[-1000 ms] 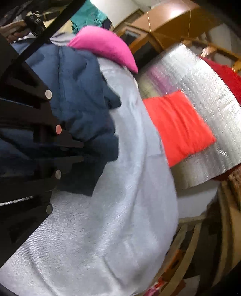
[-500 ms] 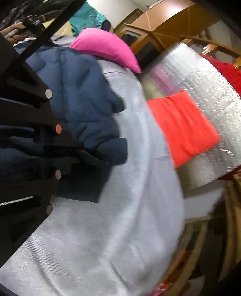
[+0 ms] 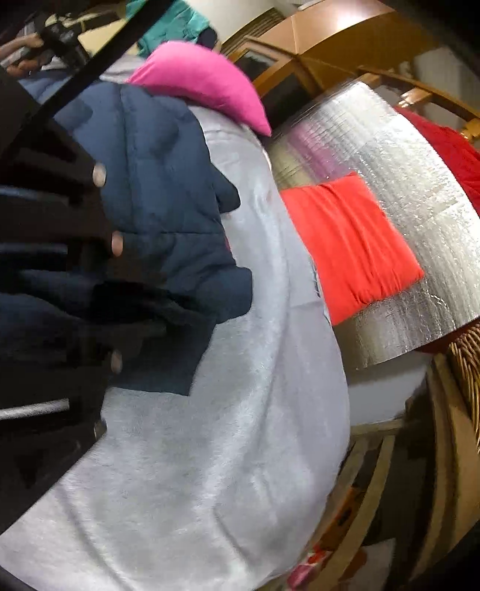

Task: Fold large clothes
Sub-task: 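Hold the fold with both tools and press it down onto the jacket, then open both tools and withdraw them from the folded jacket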

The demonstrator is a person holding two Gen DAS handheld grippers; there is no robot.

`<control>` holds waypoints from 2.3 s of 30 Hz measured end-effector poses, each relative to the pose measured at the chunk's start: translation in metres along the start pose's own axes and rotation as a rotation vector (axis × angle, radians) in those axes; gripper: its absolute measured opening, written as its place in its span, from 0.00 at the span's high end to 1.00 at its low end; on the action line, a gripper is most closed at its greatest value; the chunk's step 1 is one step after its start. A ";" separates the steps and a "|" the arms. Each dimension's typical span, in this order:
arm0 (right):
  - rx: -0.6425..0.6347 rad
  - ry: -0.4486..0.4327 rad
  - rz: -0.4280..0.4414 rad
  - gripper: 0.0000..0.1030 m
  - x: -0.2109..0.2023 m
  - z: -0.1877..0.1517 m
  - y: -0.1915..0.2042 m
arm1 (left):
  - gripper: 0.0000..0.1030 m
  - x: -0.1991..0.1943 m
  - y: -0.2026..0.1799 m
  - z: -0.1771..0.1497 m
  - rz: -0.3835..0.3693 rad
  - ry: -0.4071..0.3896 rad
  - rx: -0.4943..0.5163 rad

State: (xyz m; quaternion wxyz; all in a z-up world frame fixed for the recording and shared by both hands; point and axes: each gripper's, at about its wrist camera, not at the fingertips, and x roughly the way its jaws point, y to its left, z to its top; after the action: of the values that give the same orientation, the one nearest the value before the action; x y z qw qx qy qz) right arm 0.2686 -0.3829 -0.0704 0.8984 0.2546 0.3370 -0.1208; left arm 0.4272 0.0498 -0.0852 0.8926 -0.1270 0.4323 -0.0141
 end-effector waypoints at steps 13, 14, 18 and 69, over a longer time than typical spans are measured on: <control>-0.007 -0.109 0.069 0.29 -0.086 -0.049 0.007 | 0.37 -0.100 -0.006 -0.052 -0.050 -0.215 0.050; -0.003 -0.117 0.065 0.28 -0.092 -0.057 0.008 | 0.37 -0.110 -0.006 -0.063 -0.041 -0.223 0.056; 0.010 -0.109 0.064 0.25 -0.117 -0.098 0.008 | 0.37 -0.142 0.000 -0.119 0.038 -0.262 0.116; 0.040 -0.041 0.128 0.17 -0.185 -0.176 0.003 | 0.23 -0.213 0.002 -0.184 -0.202 -0.127 0.160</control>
State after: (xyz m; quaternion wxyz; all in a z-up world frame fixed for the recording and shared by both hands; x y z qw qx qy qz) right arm 0.0367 -0.2775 -0.0591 0.9056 0.2912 0.2992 -0.0748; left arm 0.1508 0.0406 -0.0316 0.9195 -0.0988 0.3574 -0.1301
